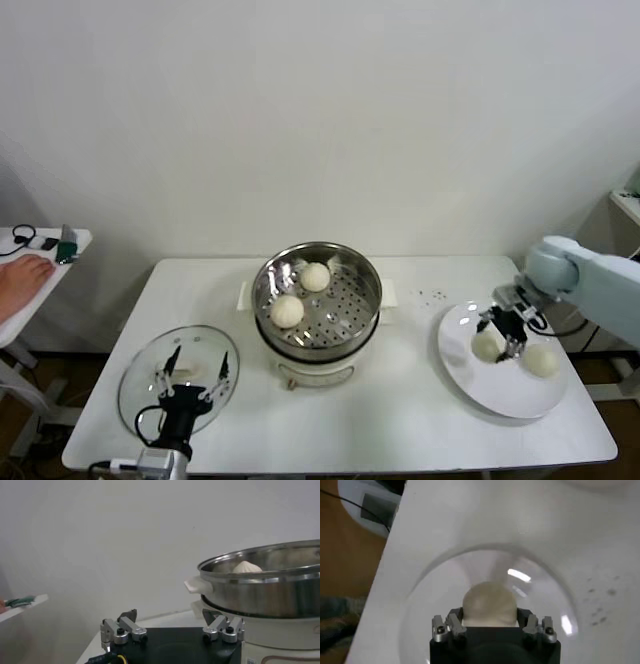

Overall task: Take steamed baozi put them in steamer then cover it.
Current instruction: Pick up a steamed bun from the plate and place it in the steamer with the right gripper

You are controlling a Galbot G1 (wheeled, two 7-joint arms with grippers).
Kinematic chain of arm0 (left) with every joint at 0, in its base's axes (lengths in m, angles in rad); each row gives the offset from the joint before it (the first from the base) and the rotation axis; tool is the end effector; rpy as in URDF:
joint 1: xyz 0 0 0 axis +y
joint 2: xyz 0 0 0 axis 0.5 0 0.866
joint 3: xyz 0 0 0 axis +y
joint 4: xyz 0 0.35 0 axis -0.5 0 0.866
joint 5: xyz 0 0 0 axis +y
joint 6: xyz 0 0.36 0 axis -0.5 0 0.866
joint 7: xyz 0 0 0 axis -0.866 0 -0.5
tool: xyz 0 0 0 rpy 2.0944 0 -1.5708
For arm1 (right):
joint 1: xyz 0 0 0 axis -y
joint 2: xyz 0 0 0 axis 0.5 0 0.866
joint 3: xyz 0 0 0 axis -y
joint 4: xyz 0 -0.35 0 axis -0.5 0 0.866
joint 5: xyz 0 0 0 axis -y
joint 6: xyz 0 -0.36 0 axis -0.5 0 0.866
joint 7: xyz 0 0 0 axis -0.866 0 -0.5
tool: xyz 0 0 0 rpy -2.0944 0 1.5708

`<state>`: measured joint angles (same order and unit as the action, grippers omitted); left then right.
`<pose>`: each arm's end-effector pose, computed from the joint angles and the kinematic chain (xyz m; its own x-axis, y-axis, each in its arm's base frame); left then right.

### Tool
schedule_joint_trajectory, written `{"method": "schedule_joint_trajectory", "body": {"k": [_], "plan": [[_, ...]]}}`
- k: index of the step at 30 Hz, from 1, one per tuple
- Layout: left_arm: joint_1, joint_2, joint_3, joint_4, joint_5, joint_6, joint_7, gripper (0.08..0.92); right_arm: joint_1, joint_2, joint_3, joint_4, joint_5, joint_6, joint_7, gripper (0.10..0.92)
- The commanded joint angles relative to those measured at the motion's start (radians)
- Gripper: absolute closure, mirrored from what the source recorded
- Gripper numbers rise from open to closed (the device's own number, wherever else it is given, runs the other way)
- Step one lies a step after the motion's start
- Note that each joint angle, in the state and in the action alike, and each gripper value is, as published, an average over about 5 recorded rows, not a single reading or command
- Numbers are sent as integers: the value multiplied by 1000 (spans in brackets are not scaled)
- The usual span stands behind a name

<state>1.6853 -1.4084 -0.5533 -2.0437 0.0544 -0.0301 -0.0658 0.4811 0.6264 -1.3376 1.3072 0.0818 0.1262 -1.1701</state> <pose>0.1489 0.0395 -0.3370 -0.9924 -0.0105 0.1230 0.0156 0.9778 0.2089 0.5253 -0.1643 -0.1219 -0.0498 -0.0901 0.9947 -0.8905 -0.4470 -0.0850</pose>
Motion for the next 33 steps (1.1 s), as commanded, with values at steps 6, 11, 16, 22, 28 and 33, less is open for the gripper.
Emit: {"method": "schedule_joint_trajectory", "body": {"k": [6, 11, 16, 22, 28, 33], "plan": [[-2, -1, 5, 10, 5, -2, -3, 177, 446, 362, -170, 68, 71, 318, -4, 338], [-19, -15, 11, 11, 6, 1, -11, 177, 415, 492, -139, 64, 74, 339, -7, 338], [-25, -19, 16, 6, 1, 8, -15, 177, 332, 623, -106, 28, 17, 368, -12, 338], [-24, -10, 8, 1, -12, 12, -16, 177, 201, 743, -70, -64, -67, 407, -18, 338], [-9, 4, -6, -10, -21, 10, -14, 177, 114, 793, -76, -97, -106, 426, -23, 338], [-5, 13, -10, -14, -30, 12, -13, 177, 80, 808, -87, -100, -120, 430, -28, 337]]}}
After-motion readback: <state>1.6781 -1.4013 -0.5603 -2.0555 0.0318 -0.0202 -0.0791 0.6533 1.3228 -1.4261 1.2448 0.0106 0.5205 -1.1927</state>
